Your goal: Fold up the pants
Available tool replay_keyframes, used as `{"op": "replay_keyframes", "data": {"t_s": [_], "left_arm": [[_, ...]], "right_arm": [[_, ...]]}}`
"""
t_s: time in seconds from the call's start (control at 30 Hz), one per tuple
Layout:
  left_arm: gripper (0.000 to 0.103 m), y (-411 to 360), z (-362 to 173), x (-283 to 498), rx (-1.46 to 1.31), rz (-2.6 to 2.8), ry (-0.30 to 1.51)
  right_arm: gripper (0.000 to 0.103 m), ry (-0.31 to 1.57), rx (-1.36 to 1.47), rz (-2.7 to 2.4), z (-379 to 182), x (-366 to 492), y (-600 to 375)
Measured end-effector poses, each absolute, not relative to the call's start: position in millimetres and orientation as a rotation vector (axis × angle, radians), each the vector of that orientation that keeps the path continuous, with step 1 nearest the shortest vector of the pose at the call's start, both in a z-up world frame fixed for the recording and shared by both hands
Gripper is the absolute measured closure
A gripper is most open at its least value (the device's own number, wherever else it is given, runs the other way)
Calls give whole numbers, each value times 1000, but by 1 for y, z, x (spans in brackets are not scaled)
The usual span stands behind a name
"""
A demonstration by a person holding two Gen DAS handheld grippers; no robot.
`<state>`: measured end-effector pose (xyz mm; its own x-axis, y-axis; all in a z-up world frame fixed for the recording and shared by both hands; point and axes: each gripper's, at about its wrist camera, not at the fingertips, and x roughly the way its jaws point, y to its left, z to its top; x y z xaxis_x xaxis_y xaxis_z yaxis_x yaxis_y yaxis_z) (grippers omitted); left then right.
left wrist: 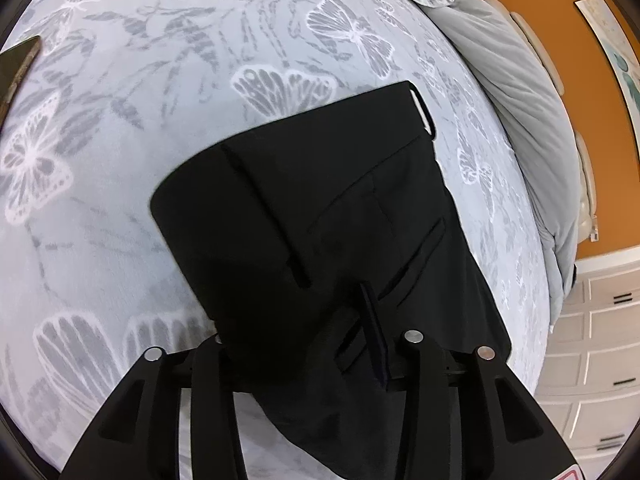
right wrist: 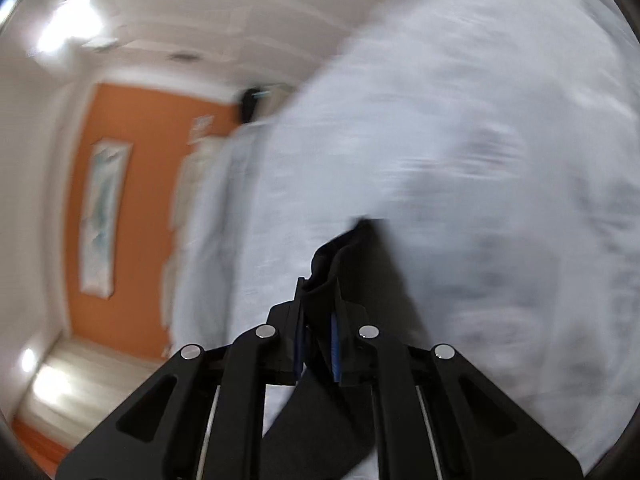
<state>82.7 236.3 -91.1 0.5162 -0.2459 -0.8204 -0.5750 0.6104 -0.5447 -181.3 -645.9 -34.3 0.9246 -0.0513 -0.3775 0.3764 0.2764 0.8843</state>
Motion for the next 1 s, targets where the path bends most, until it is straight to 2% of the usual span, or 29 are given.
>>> {"op": "replay_keyframes", "data": {"t_s": [0.1, 0.23, 0.27, 0.33, 0.43, 0.53, 0.6, 0.67, 0.7, 0.8, 0.93, 0.97, 1.0], "left_arm": [[66, 241, -85, 93, -953, 120, 1073], [89, 266, -74, 101, -1022, -34, 1046], [89, 272, -77, 102, -1037, -55, 1051], [89, 278, -92, 101, -1023, -32, 1107], [88, 279, -112, 100, -1023, -9, 1177], [87, 279, -108, 101, -1001, -9, 1169], [84, 276, -104, 102, -973, 6, 1163], [81, 272, -102, 101, -953, 43, 1159], [80, 269, -101, 100, -947, 57, 1157], [73, 260, -99, 101, -919, 96, 1150], [57, 244, -101, 106, -888, 106, 1160], [55, 240, -102, 108, -886, 106, 1163], [55, 238, -102, 108, -874, 113, 1162]], "right_arm": [[94, 284, 1145, -273, -6, -159, -642], [94, 227, 1032, -173, 19, -148, -647], [94, 256, 969, -206, 17, -148, -650], [95, 390, 951, -320, -13, -152, -659], [94, 613, 1114, -482, -101, -172, -692], [91, 667, 1163, -427, -125, -182, -698], [78, 679, 1092, -464, -106, -185, -695], [17, 647, 1051, -464, -91, -191, -689], [14, 625, 1028, -446, -83, -191, -686], [14, 675, 1009, -420, -86, -183, -680], [14, 765, 911, -468, -94, -166, -662], [31, 787, 857, -436, -91, -155, -655], [56, 794, 858, -381, -90, -148, -651]]}}
